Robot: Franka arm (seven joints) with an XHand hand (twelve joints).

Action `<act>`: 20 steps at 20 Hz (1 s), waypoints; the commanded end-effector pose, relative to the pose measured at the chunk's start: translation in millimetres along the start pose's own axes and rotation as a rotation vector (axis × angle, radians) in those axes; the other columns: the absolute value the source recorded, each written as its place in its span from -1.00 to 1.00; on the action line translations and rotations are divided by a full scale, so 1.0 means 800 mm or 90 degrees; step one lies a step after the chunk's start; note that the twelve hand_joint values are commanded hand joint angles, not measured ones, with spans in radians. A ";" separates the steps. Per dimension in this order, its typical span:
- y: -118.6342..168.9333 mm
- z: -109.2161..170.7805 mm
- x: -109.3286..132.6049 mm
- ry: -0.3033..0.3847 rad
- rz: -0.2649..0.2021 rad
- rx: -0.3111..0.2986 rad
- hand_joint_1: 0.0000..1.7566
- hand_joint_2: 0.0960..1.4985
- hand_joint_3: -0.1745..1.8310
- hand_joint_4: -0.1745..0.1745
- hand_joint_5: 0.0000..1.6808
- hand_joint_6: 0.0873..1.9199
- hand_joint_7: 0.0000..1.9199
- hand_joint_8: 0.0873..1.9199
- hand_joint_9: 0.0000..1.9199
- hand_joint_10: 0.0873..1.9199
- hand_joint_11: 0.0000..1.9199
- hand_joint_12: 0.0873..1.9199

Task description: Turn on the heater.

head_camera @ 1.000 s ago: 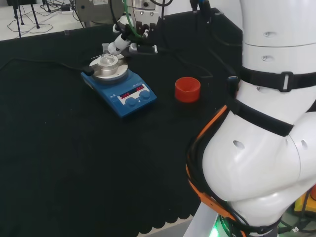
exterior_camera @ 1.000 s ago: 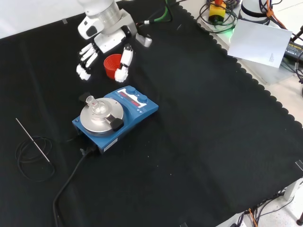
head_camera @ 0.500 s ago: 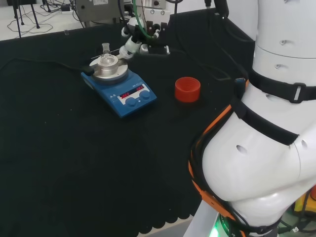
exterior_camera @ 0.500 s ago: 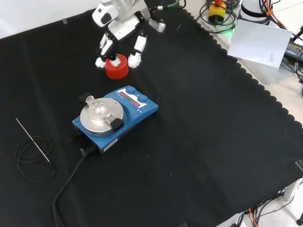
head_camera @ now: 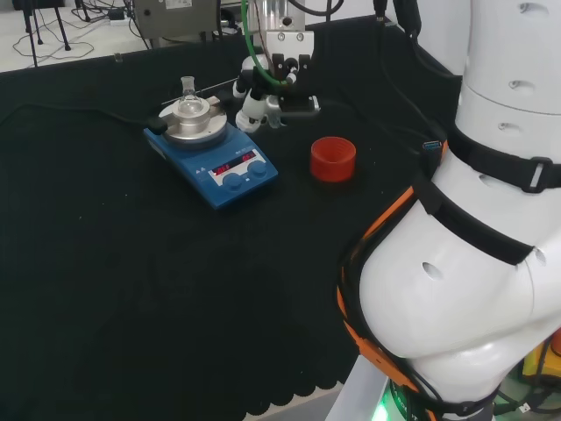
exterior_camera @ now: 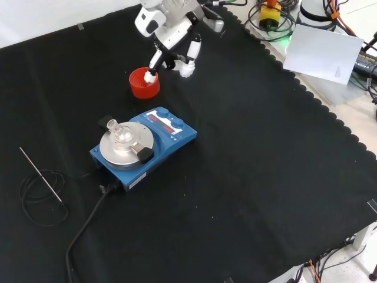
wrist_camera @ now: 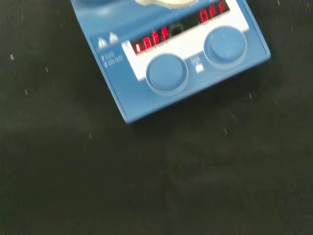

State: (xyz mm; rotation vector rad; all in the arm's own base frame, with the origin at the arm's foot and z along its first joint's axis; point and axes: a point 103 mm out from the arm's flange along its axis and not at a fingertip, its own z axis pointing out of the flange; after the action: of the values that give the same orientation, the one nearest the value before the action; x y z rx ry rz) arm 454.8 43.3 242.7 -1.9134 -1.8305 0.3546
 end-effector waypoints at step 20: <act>-0.015 0.070 0.025 -0.105 0.002 0.172 0.53 0.56 -1.00 -0.25 -0.76 -1.00 0.50 0.58 0.65 0.32 0.44 0.24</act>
State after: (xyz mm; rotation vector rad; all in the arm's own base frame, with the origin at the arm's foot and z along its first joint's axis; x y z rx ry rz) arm 415.6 66.2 205.2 -1.7864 -1.7834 0.6732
